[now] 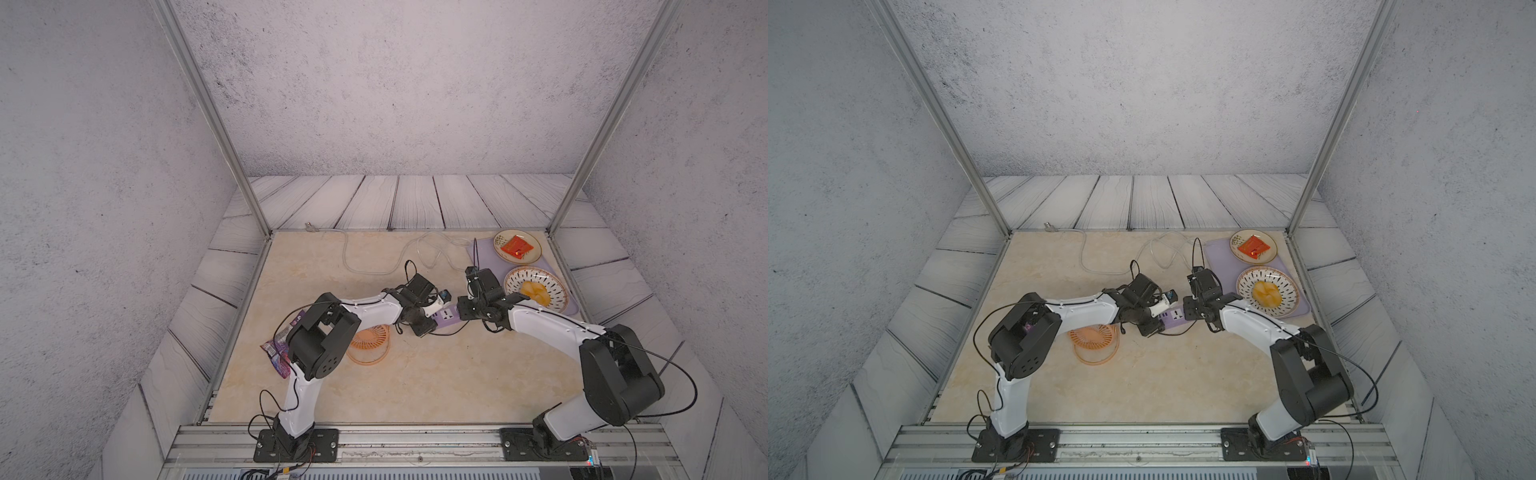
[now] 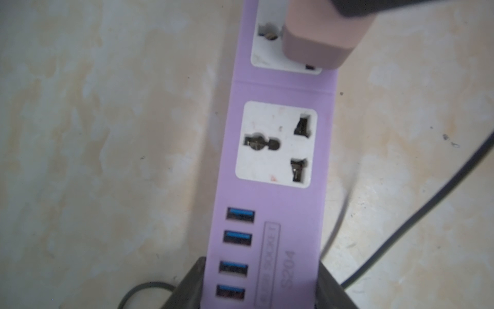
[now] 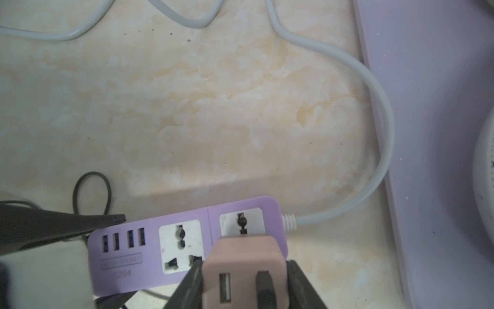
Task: Unplug the desk fan from the power strip
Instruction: Remove the plug from the socket.
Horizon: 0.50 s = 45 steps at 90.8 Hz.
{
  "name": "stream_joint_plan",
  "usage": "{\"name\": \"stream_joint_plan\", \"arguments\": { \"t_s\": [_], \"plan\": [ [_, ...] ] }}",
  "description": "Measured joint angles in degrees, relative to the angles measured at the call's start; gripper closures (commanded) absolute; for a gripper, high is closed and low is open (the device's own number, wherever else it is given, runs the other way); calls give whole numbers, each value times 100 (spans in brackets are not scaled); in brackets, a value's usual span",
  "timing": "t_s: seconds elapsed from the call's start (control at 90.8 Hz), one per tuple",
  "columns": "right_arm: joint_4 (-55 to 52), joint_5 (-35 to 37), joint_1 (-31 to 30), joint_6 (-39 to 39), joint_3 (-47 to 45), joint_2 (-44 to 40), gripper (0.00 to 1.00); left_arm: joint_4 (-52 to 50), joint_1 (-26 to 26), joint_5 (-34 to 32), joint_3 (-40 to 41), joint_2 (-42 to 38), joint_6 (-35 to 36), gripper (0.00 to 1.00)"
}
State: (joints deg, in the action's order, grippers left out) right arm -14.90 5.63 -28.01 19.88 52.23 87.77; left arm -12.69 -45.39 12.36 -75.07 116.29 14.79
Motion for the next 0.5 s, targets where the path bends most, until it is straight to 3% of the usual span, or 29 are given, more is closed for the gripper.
{"name": "stream_joint_plan", "arguments": {
  "t_s": [0.242,0.495],
  "plan": [
    [-37,153,-81,-35,0,-24,91,-4,0,0,2,0,2,100],
    [-98,-140,109,59,44,-22,91,9,0,-2,2,0,4,100]
  ]
}}
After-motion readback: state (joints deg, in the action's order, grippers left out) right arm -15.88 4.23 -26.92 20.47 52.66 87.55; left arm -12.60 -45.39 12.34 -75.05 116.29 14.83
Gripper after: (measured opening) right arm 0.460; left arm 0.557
